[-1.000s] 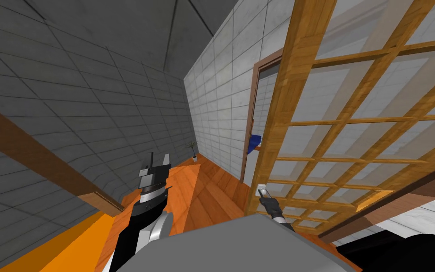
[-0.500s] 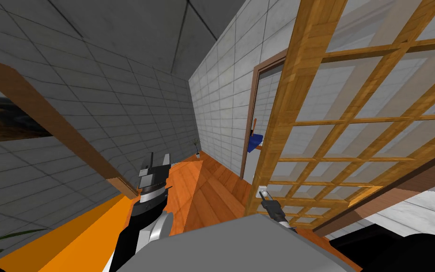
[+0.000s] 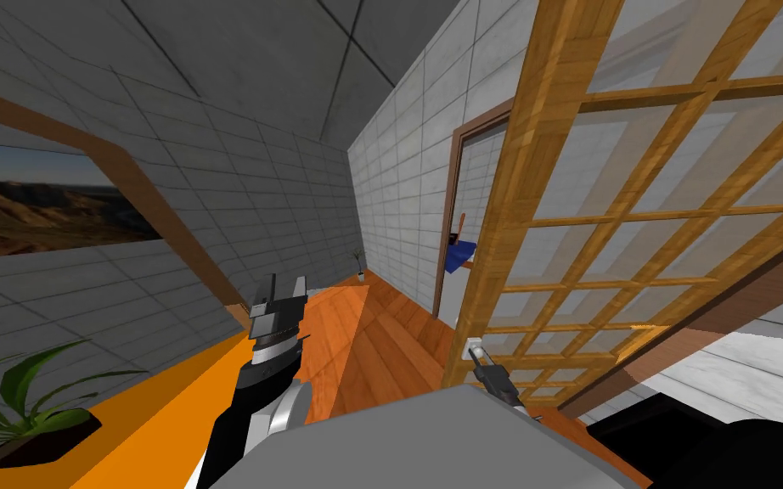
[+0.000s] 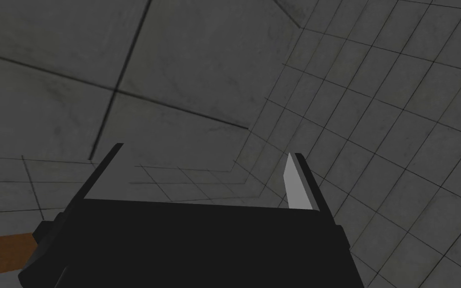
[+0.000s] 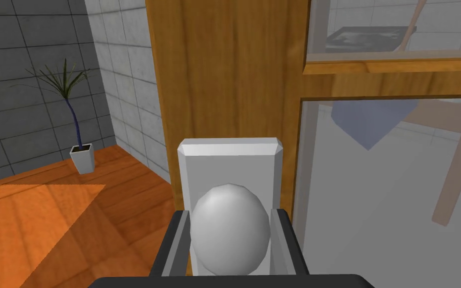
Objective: Pull the door open
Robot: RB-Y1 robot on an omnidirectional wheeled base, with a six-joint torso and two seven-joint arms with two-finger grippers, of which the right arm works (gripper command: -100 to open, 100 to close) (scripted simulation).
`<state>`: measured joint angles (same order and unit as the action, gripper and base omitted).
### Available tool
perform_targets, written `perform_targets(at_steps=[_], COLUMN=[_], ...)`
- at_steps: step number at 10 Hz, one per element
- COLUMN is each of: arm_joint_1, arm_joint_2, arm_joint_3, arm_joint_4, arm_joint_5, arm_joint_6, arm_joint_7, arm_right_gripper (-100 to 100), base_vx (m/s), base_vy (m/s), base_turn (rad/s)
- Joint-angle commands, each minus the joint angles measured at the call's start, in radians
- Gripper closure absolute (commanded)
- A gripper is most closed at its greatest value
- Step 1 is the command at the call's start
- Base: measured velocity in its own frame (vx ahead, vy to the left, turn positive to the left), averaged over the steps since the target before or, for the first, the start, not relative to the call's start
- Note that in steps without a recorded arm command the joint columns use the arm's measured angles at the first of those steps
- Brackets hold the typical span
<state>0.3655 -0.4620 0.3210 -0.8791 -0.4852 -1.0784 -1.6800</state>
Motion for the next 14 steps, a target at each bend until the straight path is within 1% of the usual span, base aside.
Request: perform_targets(at_steps=[1,6,8,9,10,14], arm_joint_1=[0.000,-0.001,-0.001,-0.005,-0.007,-0.016], arm_joint_2=[-0.005,-0.036,-0.045,-0.040,-0.044,-0.056], arm_joint_3=[0.007,0.037,0.045,0.045,0.052,0.064], arm_joint_4=[0.006,0.049,0.061,0.066,0.080,0.109], arm_joint_5=[0.005,0.029,0.035,0.034,0.040,0.050], arm_joint_6=[-0.015,-0.080,-0.098,-0.089,-0.100,-0.132], arm_joint_7=[-0.010,-0.056,-0.069,-0.066,-0.076,-0.098], arm_right_gripper=[100,100,100,100,100,100], base_vx=[-0.212,-0.226,-0.227,-0.089,-0.140,-0.197], base_vy=[-0.017,-0.038,-0.033,-0.015,-0.025,-0.034], base_turn=[0.107,0.135,0.097,0.024,0.134,0.130])
